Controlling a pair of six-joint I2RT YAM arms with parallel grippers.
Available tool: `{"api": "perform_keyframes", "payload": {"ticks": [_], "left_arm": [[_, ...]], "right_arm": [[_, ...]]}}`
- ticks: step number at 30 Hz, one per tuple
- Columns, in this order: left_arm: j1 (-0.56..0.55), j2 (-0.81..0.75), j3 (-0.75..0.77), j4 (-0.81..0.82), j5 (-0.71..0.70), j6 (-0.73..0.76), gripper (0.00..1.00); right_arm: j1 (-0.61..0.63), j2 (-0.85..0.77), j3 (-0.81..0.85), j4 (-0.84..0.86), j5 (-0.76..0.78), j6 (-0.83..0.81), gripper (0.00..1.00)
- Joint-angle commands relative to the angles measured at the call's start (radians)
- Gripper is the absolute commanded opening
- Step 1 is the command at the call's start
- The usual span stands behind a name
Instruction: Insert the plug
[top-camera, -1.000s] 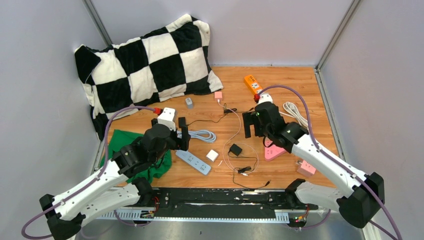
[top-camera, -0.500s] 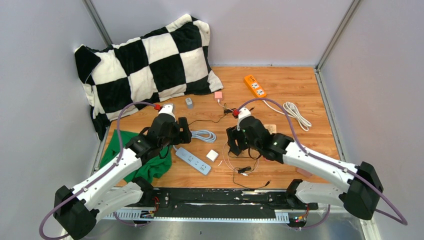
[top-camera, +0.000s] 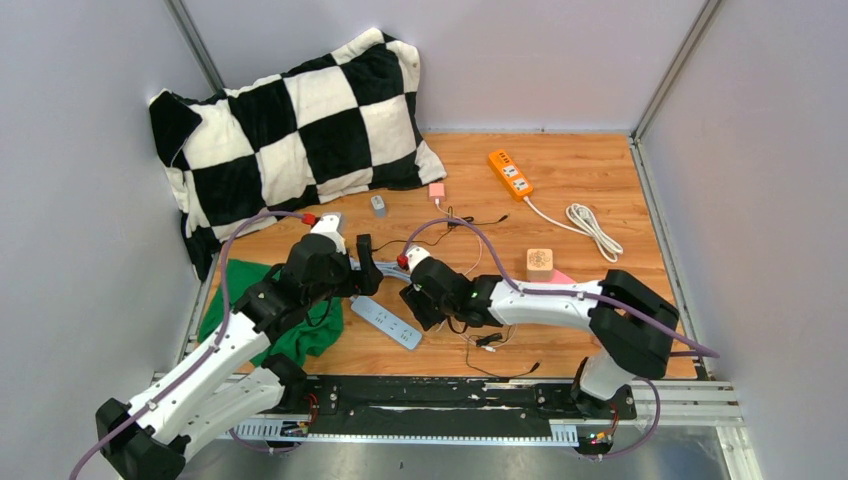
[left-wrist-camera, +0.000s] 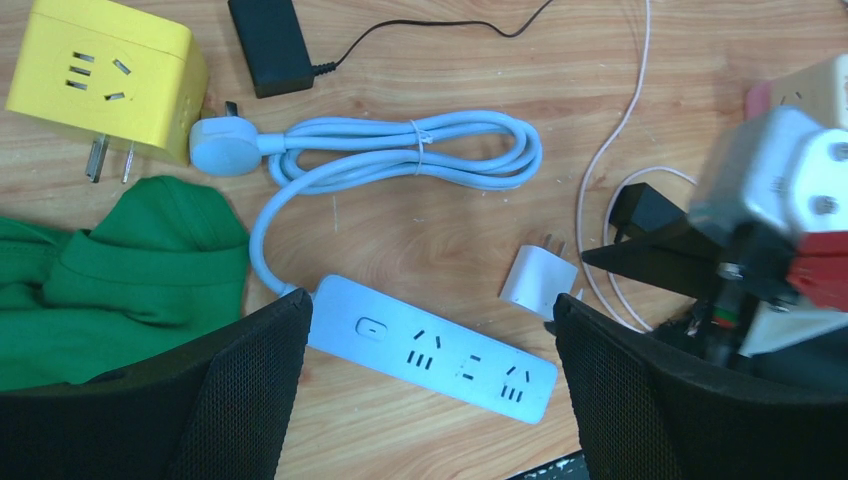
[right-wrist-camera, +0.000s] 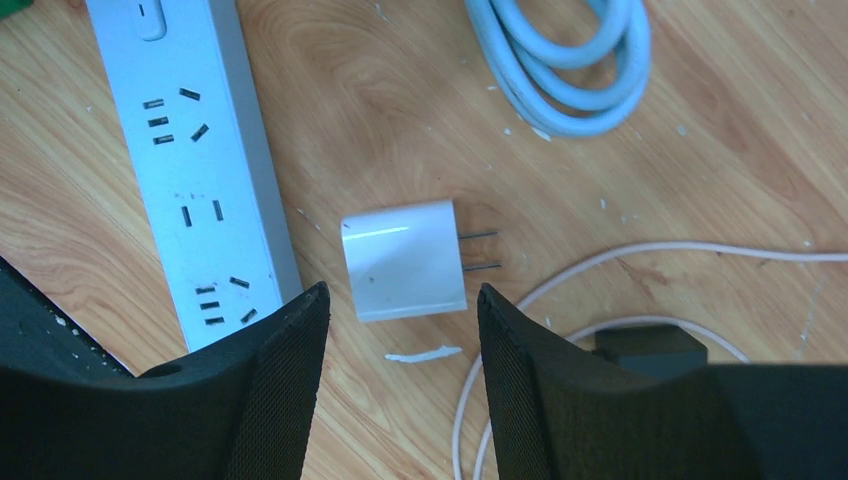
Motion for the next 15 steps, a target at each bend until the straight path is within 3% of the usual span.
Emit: {"api": "perform_keyframes", "payload": {"ticks": [1,12,15], "left_arm": [[0.008,-0.054,-0.026,-0.034,0.017,-0.003,0.91],[0.007,-0.082,-0.030,-0.035,0.039,-0.007,0.90],[0.008,-0.086,-0.028,-0.031,0.044,-0.004,0.89]], "right_arm": [[0.023,0.053,0.053,0.013,0.020,-0.026,0.57],[0.025,0.118,0.083,-0.014,0.035,-0.033,0.51],[0.025,0.113,0.084,-0.026,0.057,-0.035,0.38]]}}
